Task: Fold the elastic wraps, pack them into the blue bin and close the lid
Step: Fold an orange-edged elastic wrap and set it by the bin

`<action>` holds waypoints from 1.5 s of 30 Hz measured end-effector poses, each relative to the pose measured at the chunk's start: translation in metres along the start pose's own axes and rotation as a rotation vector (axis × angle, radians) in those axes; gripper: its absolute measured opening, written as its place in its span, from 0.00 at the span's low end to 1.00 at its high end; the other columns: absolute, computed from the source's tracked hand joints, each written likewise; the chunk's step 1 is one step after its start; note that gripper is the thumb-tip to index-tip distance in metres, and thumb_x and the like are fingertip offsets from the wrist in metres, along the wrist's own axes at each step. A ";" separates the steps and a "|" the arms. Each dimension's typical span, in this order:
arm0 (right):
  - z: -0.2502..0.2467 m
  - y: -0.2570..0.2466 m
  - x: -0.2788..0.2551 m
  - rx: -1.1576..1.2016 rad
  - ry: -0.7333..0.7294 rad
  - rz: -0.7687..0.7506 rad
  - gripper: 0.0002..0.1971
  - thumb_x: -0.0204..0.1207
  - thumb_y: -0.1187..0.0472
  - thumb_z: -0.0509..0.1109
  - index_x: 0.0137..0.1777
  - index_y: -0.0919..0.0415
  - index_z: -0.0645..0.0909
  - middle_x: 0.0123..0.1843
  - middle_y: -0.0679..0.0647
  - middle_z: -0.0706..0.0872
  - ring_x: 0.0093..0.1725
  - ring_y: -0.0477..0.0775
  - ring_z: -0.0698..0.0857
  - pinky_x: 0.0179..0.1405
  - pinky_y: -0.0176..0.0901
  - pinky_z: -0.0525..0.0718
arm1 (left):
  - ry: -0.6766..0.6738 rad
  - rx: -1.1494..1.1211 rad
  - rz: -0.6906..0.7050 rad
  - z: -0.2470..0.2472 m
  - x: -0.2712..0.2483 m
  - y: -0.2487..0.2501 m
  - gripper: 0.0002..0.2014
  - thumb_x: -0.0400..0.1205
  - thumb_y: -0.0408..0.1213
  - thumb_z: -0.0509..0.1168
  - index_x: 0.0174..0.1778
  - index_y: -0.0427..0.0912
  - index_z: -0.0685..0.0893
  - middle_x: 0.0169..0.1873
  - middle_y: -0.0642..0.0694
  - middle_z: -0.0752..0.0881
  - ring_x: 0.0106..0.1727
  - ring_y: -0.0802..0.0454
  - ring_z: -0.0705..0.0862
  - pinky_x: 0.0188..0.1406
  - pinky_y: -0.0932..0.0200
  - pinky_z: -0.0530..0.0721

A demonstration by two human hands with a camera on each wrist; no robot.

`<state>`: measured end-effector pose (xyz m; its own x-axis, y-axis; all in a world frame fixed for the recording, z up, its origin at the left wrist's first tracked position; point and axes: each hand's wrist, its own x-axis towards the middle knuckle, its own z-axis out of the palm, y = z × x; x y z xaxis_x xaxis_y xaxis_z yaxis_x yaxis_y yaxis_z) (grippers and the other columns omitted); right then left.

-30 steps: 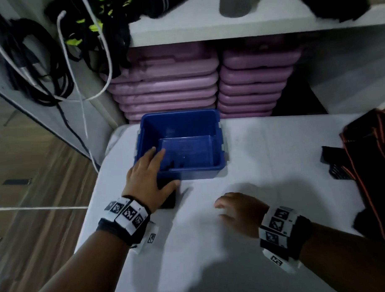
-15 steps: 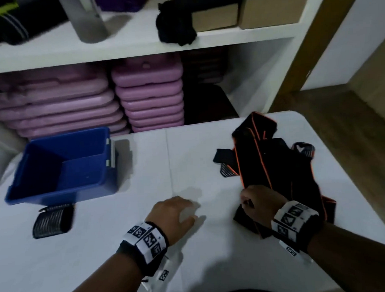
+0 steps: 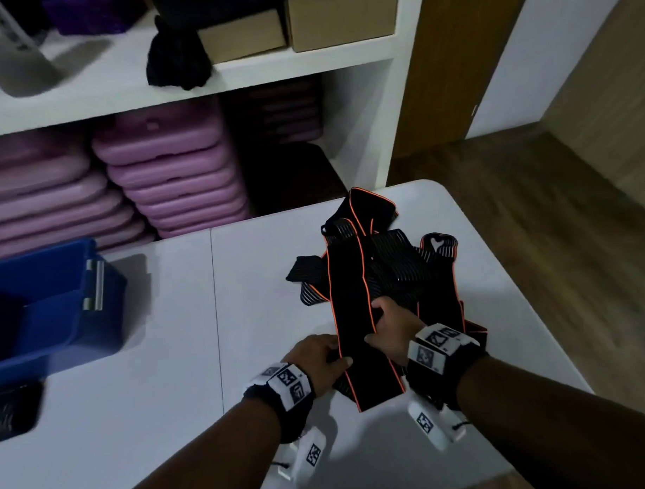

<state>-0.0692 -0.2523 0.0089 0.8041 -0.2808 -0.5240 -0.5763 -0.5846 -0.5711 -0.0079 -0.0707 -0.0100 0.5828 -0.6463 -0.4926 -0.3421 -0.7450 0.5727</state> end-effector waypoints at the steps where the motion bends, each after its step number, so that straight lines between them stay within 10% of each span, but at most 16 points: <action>1: 0.002 -0.003 -0.001 0.018 0.004 -0.001 0.19 0.73 0.57 0.73 0.63 0.54 0.74 0.37 0.47 0.83 0.44 0.51 0.85 0.41 0.39 0.80 | 0.012 -0.035 -0.027 0.001 -0.001 0.002 0.17 0.81 0.50 0.66 0.67 0.56 0.81 0.54 0.54 0.85 0.59 0.53 0.84 0.56 0.63 0.78; 7: 0.002 -0.019 -0.008 0.455 -0.033 -0.038 0.07 0.76 0.65 0.71 0.41 0.54 0.78 0.31 0.50 0.80 0.28 0.46 0.78 0.35 0.46 0.83 | 0.176 -0.474 -0.057 -0.003 -0.014 0.005 0.21 0.76 0.50 0.74 0.62 0.61 0.75 0.54 0.55 0.86 0.53 0.62 0.84 0.55 0.63 0.82; 12: -0.019 -0.042 -0.016 0.790 -0.086 -0.071 0.08 0.79 0.68 0.65 0.41 0.58 0.79 0.28 0.53 0.78 0.27 0.50 0.79 0.31 0.47 0.78 | 0.310 -0.750 0.127 -0.023 -0.037 0.018 0.41 0.65 0.58 0.76 0.74 0.65 0.66 0.59 0.55 0.86 0.59 0.62 0.85 0.57 0.63 0.83; 18: -0.026 -0.054 -0.035 0.792 -0.358 -0.271 0.10 0.73 0.71 0.65 0.53 0.63 0.80 0.36 0.59 0.81 0.38 0.55 0.81 0.39 0.45 0.77 | 0.306 -1.316 0.016 -0.052 -0.040 0.032 0.28 0.73 0.46 0.74 0.70 0.51 0.77 0.45 0.42 0.90 0.45 0.48 0.88 0.41 0.56 0.85; 22: -0.024 -0.049 -0.042 0.572 -0.520 -0.305 0.12 0.75 0.71 0.67 0.56 0.57 0.79 0.39 0.50 0.84 0.38 0.41 0.85 0.39 0.34 0.80 | 0.415 -1.070 0.044 -0.060 -0.042 0.026 0.17 0.73 0.30 0.72 0.56 0.52 0.89 0.51 0.42 0.90 0.52 0.46 0.87 0.57 0.48 0.83; 24: -0.023 -0.043 -0.036 0.532 -0.502 -0.234 0.16 0.75 0.55 0.70 0.62 0.54 0.78 0.43 0.48 0.86 0.43 0.45 0.86 0.41 0.41 0.80 | 0.459 -0.880 0.126 -0.061 -0.050 0.028 0.20 0.76 0.24 0.70 0.52 0.57 0.90 0.50 0.49 0.91 0.53 0.51 0.88 0.56 0.54 0.83; 28: -0.024 -0.042 -0.026 1.007 -0.474 0.013 0.28 0.78 0.37 0.59 0.69 0.55 0.80 0.56 0.56 0.88 0.56 0.58 0.85 0.55 0.53 0.80 | 0.394 -0.704 0.272 -0.052 -0.070 0.043 0.21 0.74 0.27 0.69 0.52 0.60 0.89 0.49 0.56 0.90 0.51 0.56 0.87 0.54 0.62 0.83; 33: -0.035 -0.054 -0.025 1.256 -0.334 -0.164 0.14 0.80 0.66 0.65 0.63 0.67 0.83 0.57 0.66 0.88 0.54 0.62 0.88 0.55 0.50 0.86 | 0.263 -0.745 0.299 -0.040 -0.086 0.045 0.38 0.77 0.27 0.70 0.76 0.67 0.67 0.38 0.54 0.87 0.39 0.55 0.83 0.47 0.60 0.81; 37: -0.034 -0.066 -0.032 1.064 -0.359 -0.323 0.18 0.79 0.78 0.62 0.65 0.65 0.81 0.53 0.62 0.90 0.53 0.58 0.89 0.55 0.45 0.87 | 0.405 -1.008 0.084 -0.049 -0.076 0.032 0.45 0.70 0.51 0.74 0.81 0.60 0.58 0.39 0.54 0.90 0.43 0.52 0.89 0.47 0.53 0.83; 41: -0.025 -0.070 -0.039 0.830 -0.460 -0.364 0.13 0.79 0.75 0.66 0.62 0.64 0.81 0.51 0.58 0.89 0.50 0.52 0.88 0.54 0.41 0.85 | 0.377 -1.178 0.084 -0.068 -0.068 0.027 0.26 0.72 0.35 0.70 0.68 0.45 0.78 0.49 0.36 0.91 0.48 0.42 0.90 0.46 0.48 0.88; 45: -0.021 -0.074 -0.025 0.886 -0.330 -0.135 0.09 0.84 0.56 0.66 0.50 0.62 0.83 0.40 0.57 0.86 0.35 0.54 0.85 0.33 0.44 0.82 | 0.507 -0.982 0.074 -0.076 -0.068 0.018 0.20 0.69 0.30 0.70 0.58 0.39 0.83 0.46 0.36 0.91 0.47 0.40 0.89 0.54 0.43 0.85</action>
<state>-0.0439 -0.2180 0.0771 0.8681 0.0551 -0.4934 -0.4918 0.2303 -0.8397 0.0019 -0.0276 0.0833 0.8964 -0.3737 -0.2386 0.2137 -0.1072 0.9710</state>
